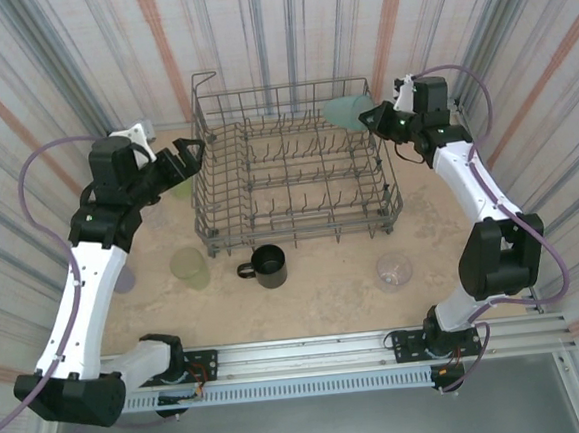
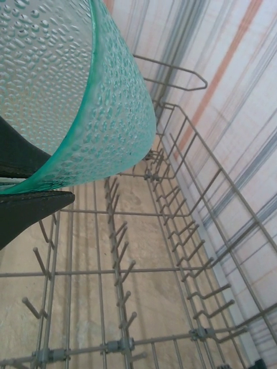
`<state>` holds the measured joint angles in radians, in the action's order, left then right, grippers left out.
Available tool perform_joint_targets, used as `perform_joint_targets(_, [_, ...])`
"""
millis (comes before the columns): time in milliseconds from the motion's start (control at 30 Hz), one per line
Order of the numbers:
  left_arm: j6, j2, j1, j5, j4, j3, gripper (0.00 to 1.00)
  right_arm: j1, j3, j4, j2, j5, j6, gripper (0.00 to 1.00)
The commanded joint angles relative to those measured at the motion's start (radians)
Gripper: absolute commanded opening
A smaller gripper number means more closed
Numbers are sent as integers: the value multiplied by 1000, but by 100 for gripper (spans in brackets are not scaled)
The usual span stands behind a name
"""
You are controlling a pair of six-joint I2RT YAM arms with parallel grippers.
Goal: Load the cups into the dish rack
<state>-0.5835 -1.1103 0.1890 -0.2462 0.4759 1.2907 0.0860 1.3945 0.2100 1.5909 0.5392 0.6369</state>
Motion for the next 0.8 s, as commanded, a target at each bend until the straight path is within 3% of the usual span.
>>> perform_joint_targets(0, [-56,-30,21,-57,-70,29,99,25,-28,-57,-5,68,60,0])
perform_joint_targets(167, [-96,-136,99,-127,-155,78,99,48,-47,-99,-26,133,97,0])
perform_joint_targets(333, [-122,-237,185,-69,-147,156,99,58,-145,-238,-61,161,169,0])
perform_joint_targets(500, [-219,-270,203,-59,-237,131,99,78,-257,-470,-71,206,281,0])
perform_joint_targets(767, [-392,-298,235,-33,-337,90,99,151,-319,-694,-42,206,349,0])
